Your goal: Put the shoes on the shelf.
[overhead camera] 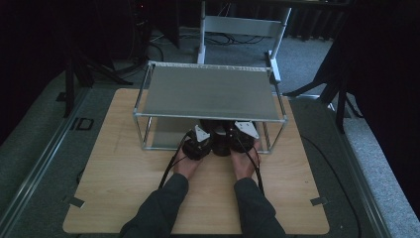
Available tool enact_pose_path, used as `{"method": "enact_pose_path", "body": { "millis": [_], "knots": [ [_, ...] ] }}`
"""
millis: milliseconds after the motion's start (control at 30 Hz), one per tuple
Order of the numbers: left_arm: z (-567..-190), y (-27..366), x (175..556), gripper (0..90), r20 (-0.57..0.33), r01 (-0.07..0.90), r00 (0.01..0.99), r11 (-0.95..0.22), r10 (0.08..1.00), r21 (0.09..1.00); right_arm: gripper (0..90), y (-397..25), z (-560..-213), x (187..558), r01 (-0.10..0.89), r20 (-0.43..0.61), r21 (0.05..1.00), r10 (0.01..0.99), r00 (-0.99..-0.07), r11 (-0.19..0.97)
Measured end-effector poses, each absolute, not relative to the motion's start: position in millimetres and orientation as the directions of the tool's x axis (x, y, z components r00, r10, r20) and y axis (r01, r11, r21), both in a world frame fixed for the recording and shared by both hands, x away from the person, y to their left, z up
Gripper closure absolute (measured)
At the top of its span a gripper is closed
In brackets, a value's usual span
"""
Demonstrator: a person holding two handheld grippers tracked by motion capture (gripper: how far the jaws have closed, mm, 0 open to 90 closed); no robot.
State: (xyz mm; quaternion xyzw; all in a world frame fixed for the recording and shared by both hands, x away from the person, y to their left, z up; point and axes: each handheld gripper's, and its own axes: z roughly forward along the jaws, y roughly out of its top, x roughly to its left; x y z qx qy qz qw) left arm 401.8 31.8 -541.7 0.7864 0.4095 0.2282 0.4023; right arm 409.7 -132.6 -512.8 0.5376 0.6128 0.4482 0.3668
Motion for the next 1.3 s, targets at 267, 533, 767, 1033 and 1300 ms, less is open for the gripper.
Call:
{"method": "enact_pose_path", "body": {
  "millis": [267,533,767,1033,1300],
  "knots": [
    [-542,34,403,69.7,0.021,0.459,0.566,-0.335,0.824,0.823,54.4,-134,-517,400,0.23,-0.004,0.972,0.986,-0.169,0.044],
    [-547,38,409,67.0,0.022,0.492,0.544,-0.34,0.839,0.802,46.1,-143,-505,364,0.206,-0.069,0.971,0.972,-0.226,0.117],
    [-552,40,417,66.8,0.021,0.518,0.522,-0.336,0.853,0.787,34.9,-178,-511,348,0.204,-0.118,0.966,0.972,-0.205,0.16],
    [-555,39,433,68.2,0.002,0.552,0.493,-0.314,0.87,0.772,30.6,-202,-536,366,0.323,-0.038,0.938,0.963,-0.265,0.126],
    [-555,35,446,82.6,0.047,0.569,0.506,-0.374,0.861,0.732,30.7,-203,-544,373,0.35,-0.004,0.929,0.95,-0.313,0.119]
  ]
}}
